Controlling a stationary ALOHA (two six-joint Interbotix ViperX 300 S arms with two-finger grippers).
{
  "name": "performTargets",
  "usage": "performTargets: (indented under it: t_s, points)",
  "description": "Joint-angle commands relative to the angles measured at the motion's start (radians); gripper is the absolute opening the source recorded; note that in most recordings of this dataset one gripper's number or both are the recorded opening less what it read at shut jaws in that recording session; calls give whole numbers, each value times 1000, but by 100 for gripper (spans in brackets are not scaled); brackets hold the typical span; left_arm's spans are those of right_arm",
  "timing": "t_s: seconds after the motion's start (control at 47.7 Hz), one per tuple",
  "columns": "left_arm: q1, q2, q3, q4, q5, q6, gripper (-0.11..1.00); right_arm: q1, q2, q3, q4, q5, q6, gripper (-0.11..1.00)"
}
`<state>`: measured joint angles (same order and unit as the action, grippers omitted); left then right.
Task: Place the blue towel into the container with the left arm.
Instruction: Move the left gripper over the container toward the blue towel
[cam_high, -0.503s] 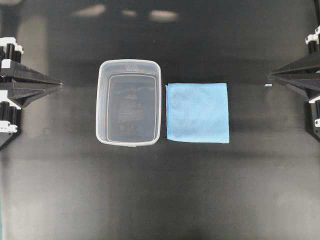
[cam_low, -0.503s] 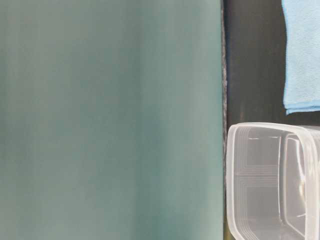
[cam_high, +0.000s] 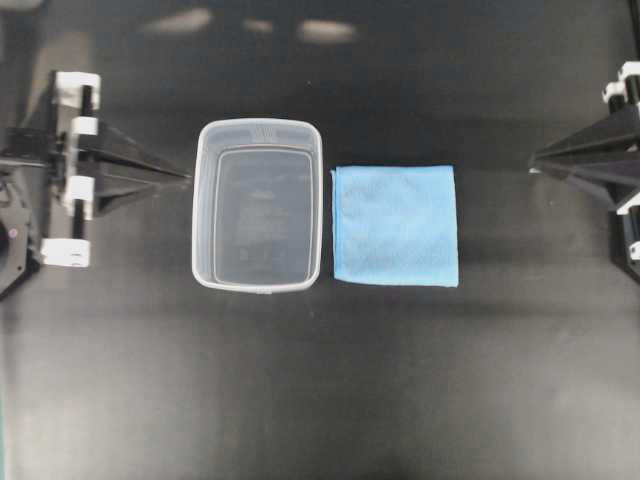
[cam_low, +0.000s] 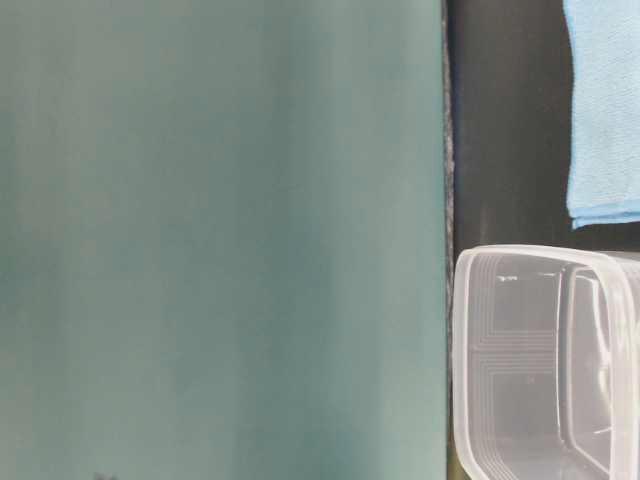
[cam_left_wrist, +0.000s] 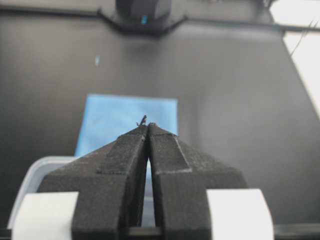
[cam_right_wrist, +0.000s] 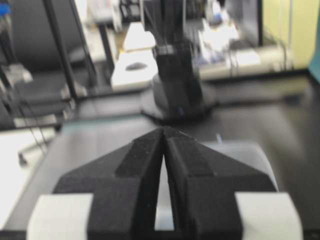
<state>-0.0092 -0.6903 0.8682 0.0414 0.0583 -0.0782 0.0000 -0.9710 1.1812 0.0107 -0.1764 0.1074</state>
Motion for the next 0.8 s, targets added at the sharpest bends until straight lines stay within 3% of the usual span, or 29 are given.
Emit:
performTargets:
  t_s: [0.0,0.147,0.231,0.461,0.524,0.566,0.671,0.776]
  points:
    - [3,49,-98,5,83,28,0,-9,2,-11,5,54,2,-1]
    - [8,138,-190,3,178,83,0,-18,-28,-9,5,138,2,1]
    - [11,199,-250,3,216,109,0,-20,-55,-9,5,172,3,9]
    - [31,339,-385,3,279,130,1,-20,-141,-9,5,245,3,71]
    - [38,379,-430,3,310,130,1,-21,-164,-9,5,262,3,81]
    - [48,414,-468,3,344,130,3,-20,-175,-9,5,267,3,82]
    - [63,497,-551,5,425,132,20,-20,-202,-8,5,273,3,78]
    - [71,595,-650,5,520,137,49,-20,-216,-8,5,273,3,78]
